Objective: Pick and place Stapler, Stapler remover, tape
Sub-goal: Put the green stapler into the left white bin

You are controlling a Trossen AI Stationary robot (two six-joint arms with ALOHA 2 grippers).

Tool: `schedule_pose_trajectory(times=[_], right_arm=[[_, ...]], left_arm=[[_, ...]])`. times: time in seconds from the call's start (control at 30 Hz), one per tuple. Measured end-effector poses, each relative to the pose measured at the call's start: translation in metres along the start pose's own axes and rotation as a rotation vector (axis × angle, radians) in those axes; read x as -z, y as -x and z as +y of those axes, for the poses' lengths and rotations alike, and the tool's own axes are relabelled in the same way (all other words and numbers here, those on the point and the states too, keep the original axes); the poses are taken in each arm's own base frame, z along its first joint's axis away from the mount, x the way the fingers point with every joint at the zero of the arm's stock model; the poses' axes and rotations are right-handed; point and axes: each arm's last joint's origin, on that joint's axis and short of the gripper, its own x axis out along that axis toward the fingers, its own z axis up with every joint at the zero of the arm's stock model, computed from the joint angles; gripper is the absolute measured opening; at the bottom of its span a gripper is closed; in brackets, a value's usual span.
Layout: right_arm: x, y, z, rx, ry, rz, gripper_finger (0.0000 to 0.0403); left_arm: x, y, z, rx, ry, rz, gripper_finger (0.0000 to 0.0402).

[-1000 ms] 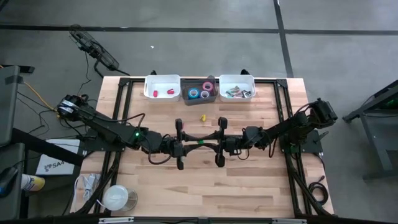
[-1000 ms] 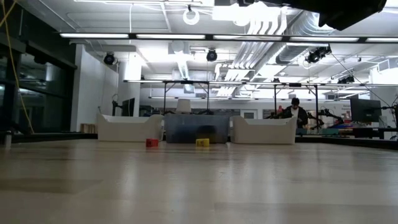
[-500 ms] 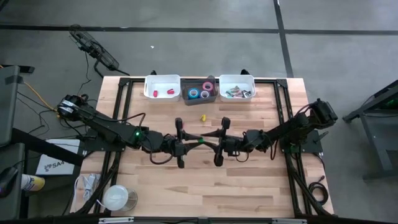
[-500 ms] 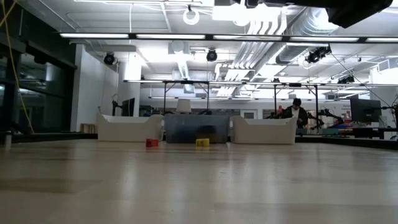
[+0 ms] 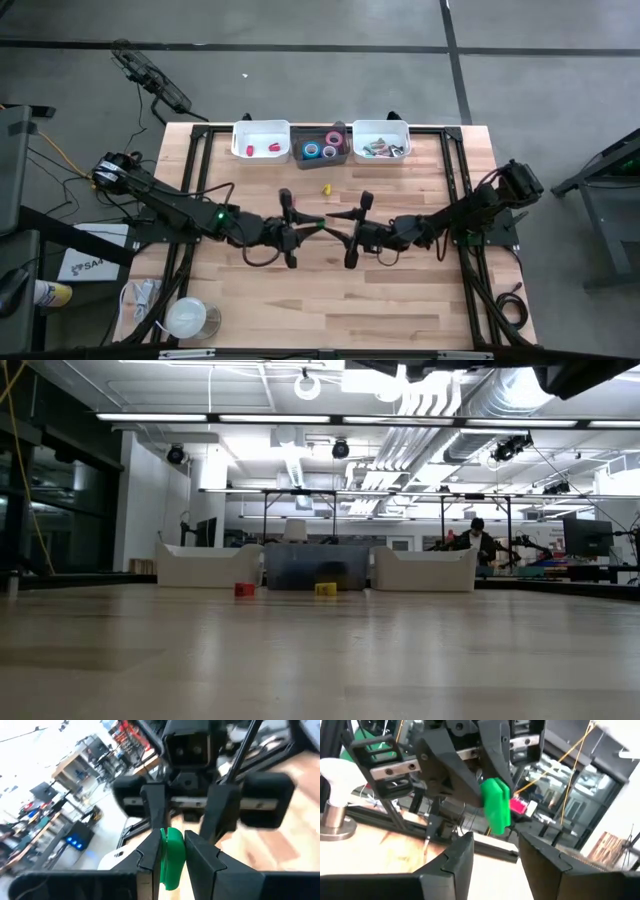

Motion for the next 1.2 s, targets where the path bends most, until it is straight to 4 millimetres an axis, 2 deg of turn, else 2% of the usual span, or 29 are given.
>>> schedule_pose_trajectory(times=[0.27,0.47,0.63,0.87,1.2], right_arm=[[0.014,0.002,0.005,0.028,-0.079,0.158,0.0165],[0.022,0.003,0.006,0.065,-0.11,0.239,0.0166],[0.023,0.003,0.006,0.087,-0.103,0.26,0.0167],[0.026,0.004,0.006,0.104,-0.087,0.29,0.0168],[0.029,0.005,0.006,0.101,-0.101,0.315,0.0168]], left_arm=[[0.016,-0.001,0.003,-0.13,-0.09,0.204,0.0065],[0.04,-0.012,0.021,-0.17,-0.095,0.35,0.0065],[0.07,-0.021,0.046,-0.206,-0.06,0.514,0.0065],[0.113,-0.027,0.088,-0.249,0.097,0.709,0.0065],[0.166,-0.019,0.148,-0.32,0.251,0.89,0.0065]])
